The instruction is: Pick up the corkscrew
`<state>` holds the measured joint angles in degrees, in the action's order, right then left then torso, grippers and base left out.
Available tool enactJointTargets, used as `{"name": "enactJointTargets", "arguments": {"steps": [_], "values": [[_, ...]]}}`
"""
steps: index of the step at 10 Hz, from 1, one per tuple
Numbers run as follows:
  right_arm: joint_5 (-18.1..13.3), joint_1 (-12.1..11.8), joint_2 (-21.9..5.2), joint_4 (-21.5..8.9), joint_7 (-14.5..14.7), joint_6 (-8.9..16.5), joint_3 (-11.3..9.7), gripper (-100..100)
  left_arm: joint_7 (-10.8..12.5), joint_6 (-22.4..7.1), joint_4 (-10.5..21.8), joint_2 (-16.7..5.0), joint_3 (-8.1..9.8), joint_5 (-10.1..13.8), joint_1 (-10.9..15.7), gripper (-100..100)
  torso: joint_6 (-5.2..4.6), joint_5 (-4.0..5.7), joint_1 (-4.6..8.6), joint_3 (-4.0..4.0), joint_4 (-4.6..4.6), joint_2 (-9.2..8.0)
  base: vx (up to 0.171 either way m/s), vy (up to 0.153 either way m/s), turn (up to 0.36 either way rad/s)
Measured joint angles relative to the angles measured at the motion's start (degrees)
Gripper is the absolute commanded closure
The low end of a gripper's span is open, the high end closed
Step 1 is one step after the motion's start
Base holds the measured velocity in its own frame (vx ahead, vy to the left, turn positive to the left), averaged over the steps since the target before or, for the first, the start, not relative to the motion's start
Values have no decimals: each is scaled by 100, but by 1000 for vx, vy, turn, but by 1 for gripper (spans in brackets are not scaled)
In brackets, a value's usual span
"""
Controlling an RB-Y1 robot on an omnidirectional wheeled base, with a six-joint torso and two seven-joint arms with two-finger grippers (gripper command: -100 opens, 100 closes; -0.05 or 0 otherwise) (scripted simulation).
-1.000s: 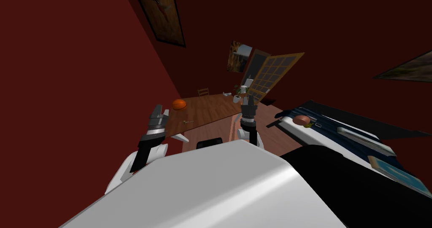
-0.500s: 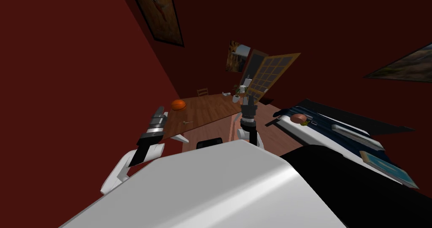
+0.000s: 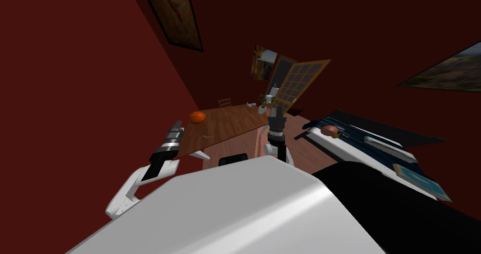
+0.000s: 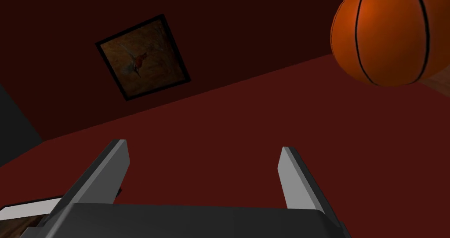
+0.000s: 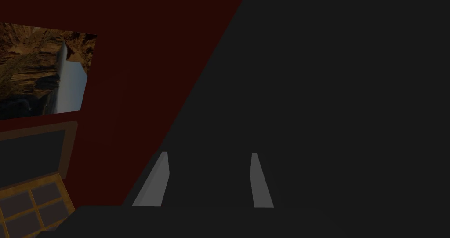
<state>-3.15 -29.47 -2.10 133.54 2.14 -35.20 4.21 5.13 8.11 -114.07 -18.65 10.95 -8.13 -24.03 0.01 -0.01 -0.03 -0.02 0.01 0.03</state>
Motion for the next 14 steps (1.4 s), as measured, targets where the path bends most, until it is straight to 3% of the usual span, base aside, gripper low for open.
{"name": "enactJointTargets", "arguments": {"steps": [4, 8, 13, 14], "values": [[0, 0, 0, 0, 0, 0, 0, 0, 6, -596, 534, -238, 210, -114, 313, -100, 1, 0, -1, -1, 1, 2, 6, 4, -35], [0, 0, 0, 0, 0, 0, 0, 0, 25, -1069, 809, -371, 340, -171, 482, -100, 1, 1, 3, 0, 0, 0, 5, -3, -38], [0, 0, 0, 0, 0, 0, 0, 0, 47, -1920, 1412, -598, 624, -302, 894, -100, -2, 2, 7, -3, 1, 5, 11, -10, -51], [0, 0, 0, 0, 0, 0, 0, 0, 56, -2116, 1416, -613, 672, -309, 859, -100, 2, 2, 7, -2, 1, 3, 15, -16, -53]]}}
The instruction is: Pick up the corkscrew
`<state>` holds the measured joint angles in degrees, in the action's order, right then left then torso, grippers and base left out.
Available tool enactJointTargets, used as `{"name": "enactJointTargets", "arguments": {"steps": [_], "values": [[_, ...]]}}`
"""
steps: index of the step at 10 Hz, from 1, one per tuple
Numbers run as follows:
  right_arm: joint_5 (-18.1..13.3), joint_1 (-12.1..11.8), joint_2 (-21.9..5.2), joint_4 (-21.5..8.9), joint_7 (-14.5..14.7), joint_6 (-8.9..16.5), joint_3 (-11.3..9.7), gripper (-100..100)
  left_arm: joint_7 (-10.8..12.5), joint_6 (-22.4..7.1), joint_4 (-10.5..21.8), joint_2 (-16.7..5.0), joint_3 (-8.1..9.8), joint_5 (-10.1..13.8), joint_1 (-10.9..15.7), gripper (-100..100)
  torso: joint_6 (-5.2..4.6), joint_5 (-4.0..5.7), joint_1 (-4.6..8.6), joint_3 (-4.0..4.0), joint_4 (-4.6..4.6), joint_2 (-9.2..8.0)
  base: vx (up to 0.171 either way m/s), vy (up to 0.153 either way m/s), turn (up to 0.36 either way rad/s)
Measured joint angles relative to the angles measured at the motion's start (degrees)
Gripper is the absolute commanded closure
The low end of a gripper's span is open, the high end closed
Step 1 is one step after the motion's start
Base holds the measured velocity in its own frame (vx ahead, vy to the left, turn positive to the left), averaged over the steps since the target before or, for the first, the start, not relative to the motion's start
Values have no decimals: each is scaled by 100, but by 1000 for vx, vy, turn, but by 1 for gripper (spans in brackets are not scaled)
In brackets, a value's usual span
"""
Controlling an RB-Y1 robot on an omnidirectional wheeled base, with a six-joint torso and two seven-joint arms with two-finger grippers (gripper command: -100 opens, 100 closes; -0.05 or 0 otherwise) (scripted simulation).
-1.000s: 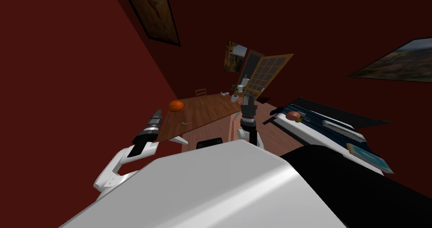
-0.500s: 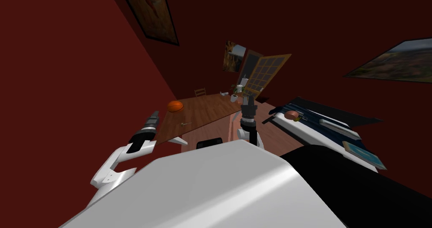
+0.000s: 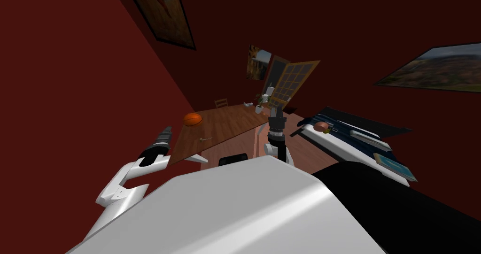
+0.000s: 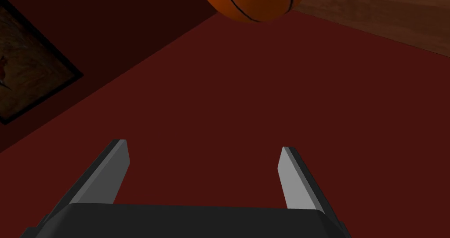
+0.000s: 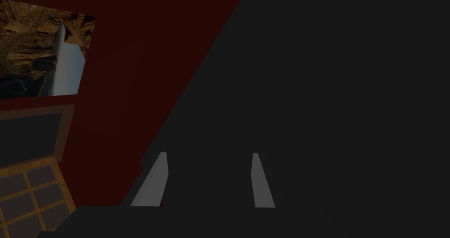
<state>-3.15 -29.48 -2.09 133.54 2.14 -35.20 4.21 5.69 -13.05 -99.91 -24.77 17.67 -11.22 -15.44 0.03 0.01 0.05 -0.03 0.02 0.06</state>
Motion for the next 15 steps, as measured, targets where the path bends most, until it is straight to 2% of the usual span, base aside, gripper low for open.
{"name": "enactJointTargets", "arguments": {"steps": [3, 5, 7, 8, 10, 13, 15], "values": [[0, 0, 0, 0, 0, 0, 0, 0, 27, -532, 479, -160, 185, -44, 362, -100, -3, 1, 3, -2, 0, 3, 15, -19, -44], [0, 0, 0, 0, 0, 0, 0, 0, 59, -837, 796, -256, 317, -30, 476, -100, -2, 1, 5, -1, 0, 2, 15, -25, -38], [0, 0, 0, 0, 0, 0, 0, 0, 50, -1096, 981, -192, 366, -117, 587, -100, 0, 1, 1, 1, 0, -1, 8, -15, -27], [0, 0, 0, 0, 0, 0, 0, 0, 53, -1228, 1215, -209, 424, -155, 761, -100, -3, 0, 3, 0, 0, 1, 15, -21, -38], [0, 0, 0, 0, 0, 0, 0, 0, 60, -1491, 1263, -229, 468, -141, 784, -100, 0, 1, 2, 1, 0, -1, 11, -17, -20], [0, 0, 0, 0, 0, 0, 0, 0, 66, -1990, 1553, -284, 624, -106, 1000, -100, -2, 3, 12, -2, 0, 3, 18, -34, -35], [0, 0, 0, 0, 0, 0, 0, 0, 82, -2274, 1866, -253, 721, -170, 1223, -100, -3, 2, 12, -2, 0, 3, 17, -36, -40]]}}
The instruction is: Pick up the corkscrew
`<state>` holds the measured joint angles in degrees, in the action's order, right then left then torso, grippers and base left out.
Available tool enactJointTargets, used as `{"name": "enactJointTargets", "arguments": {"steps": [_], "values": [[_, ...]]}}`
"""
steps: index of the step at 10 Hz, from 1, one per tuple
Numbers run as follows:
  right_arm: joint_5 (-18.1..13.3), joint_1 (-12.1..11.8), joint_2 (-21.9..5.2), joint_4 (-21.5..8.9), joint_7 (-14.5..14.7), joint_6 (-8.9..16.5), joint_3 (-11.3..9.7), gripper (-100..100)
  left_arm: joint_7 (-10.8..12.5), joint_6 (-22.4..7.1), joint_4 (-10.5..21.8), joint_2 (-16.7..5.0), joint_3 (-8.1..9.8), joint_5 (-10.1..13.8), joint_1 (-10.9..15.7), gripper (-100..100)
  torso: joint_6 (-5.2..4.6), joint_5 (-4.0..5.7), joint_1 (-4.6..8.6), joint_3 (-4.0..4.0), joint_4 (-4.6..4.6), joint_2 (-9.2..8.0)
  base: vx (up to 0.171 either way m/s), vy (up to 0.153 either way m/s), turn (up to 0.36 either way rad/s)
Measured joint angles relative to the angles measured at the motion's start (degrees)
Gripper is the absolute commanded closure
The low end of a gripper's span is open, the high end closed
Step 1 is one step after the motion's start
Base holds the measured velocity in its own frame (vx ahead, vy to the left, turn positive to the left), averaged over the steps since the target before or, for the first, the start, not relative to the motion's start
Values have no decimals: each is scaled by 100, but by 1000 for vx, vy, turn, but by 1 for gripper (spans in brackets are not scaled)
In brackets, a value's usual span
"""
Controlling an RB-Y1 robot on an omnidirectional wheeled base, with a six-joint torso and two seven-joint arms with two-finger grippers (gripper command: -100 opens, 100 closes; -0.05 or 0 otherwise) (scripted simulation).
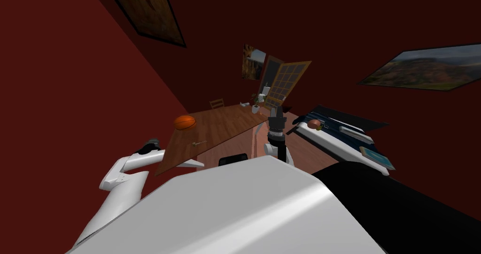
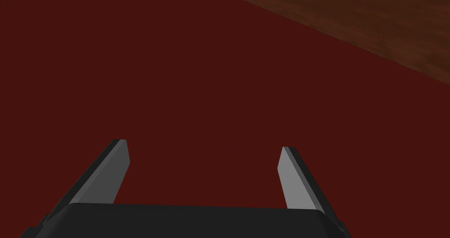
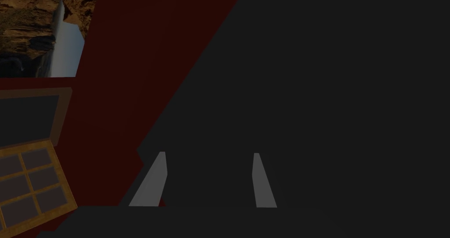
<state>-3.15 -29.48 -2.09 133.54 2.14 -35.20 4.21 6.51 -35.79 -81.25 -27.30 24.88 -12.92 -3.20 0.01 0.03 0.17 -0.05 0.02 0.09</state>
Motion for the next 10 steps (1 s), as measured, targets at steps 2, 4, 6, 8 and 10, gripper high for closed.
{"name": "enactJointTargets", "arguments": {"steps": [2, 4, 6, 8, 10], "values": [[0, 0, 0, 0, 0, 0, 0, 0, 0, -317, 268, 2, 91, 10, 174, -100, 1, 0, -1, -1, 0, 1, 21, -37, -30], [0, 0, 0, 0, 0, 0, 0, 0, 17, -611, 569, 41, 171, -39, 401, -100, 1, 0, 2, -1, 0, 1, 20, -41, -30], [0, 0, 0, 0, 0, 0, 0, 0, 28, -867, 875, 69, 253, -41, 581, -100, 1, 1, 4, -1, 1, 2, 21, -46, -27], [0, 0, 0, 0, 0, 0, 0, 0, 18, -1148, 1097, 99, 327, -18, 753, -100, 1, 1, 3, -1, 0, 1, 31, -56, -45], [0, 0, 0, 0, 0, 0, 0, 0, 37, -1452, 1341, 203, 412, -37, 946, -100, 3, 2, 8, -3, 2, 4, 29, -57, -19]]}}
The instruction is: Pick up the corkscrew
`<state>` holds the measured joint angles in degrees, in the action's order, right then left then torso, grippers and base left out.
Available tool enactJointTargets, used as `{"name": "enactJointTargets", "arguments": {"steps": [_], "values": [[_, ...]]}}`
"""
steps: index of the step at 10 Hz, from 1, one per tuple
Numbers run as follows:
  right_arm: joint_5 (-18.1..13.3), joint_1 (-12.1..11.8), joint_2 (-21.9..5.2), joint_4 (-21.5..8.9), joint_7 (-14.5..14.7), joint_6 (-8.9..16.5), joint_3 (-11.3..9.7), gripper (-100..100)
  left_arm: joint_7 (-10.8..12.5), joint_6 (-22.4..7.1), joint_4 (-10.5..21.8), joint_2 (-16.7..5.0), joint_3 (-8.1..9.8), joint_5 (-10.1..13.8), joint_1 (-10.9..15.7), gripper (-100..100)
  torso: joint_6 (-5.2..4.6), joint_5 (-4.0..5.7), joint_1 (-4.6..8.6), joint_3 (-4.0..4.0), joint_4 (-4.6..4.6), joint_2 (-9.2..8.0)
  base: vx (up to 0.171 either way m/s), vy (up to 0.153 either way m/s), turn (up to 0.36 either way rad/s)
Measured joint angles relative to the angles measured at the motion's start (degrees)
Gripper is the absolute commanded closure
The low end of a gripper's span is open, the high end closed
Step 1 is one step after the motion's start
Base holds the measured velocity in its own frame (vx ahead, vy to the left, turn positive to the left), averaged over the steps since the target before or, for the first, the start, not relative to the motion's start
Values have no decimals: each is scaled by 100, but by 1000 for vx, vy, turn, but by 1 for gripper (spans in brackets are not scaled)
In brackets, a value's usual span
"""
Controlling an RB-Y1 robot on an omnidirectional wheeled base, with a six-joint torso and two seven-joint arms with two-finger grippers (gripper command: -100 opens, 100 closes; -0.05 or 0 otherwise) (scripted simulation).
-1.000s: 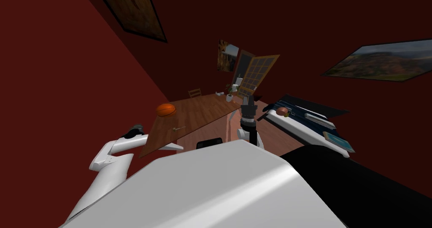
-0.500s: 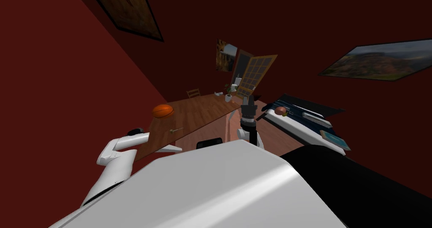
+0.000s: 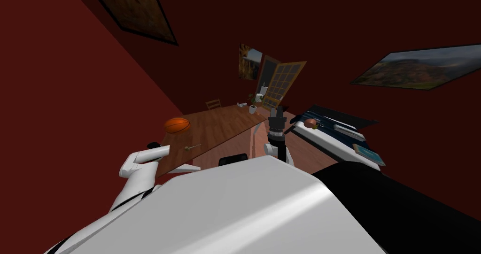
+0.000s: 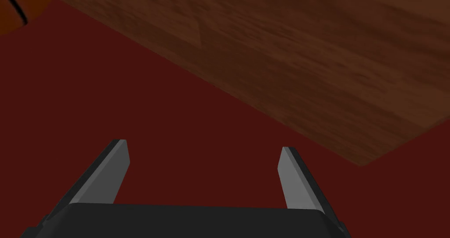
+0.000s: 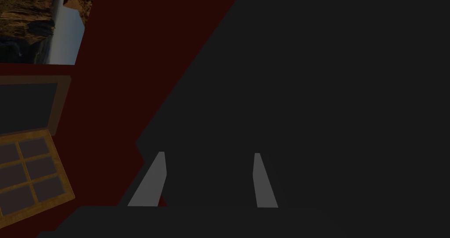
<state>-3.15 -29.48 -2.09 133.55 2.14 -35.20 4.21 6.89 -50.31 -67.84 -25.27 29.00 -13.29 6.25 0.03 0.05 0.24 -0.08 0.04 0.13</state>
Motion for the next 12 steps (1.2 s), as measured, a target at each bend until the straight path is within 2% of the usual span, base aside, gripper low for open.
{"name": "enactJointTargets", "arguments": {"steps": [2, 4, 5, 7, 9, 10, 11, 12], "values": [[0, 0, 0, 0, 0, 0, 0, 0, 0, -268, 428, 47, 94, 34, 297, -100, -2, 1, 6, -2, 1, 4, 45, -65, -31], [0, 0, 0, 0, 0, 0, 0, 0, -9, -500, 704, 92, 150, 55, 501, -100, -1, 0, -2, -2, 1, 4, 43, -57, -31], [0, 0, 0, 0, 0, 0, 0, 0, 36, -582, 934, 180, 173, 19, 637, -100, -2, 0, 4, -4, 1, 6, 35, -53, -12], [0, 0, 0, 0, 0, 0, 0, 0, 21, -790, 1036, 255, 220, 59, 768, -100, 0, 0, -2, 0, 0, 1, 41, -52, -22], [0, 0, 0, 0, 0, 0, 0, 0, 35, -895, 1460, 347, 277, 88, 1016, -100, 0, 0, 1, -5, 2, 8, 46, -48, -15], [0, 0, 0, 0, 0, 0, 0, 0, 29, -1018, 1356, 423, 284, 91, 1015, -100, 2, 0, -5, -1, 0, 1, 23, -27, -9], [0, 0, 0, 0, 0, 0, 0, 0, 17, -1101, 1448, 437, 302, 109, 1104, -100, 1, -1, -10, 2, -1, -3, 35, -38, -27], [0, 0, 0, 0, 0, 0, 0, 0, -34, -1324, 1289, 555, 335, 156, 1116, -100, 1, -1, -6, 1, -1, -1, 29, -35, -8]]}}
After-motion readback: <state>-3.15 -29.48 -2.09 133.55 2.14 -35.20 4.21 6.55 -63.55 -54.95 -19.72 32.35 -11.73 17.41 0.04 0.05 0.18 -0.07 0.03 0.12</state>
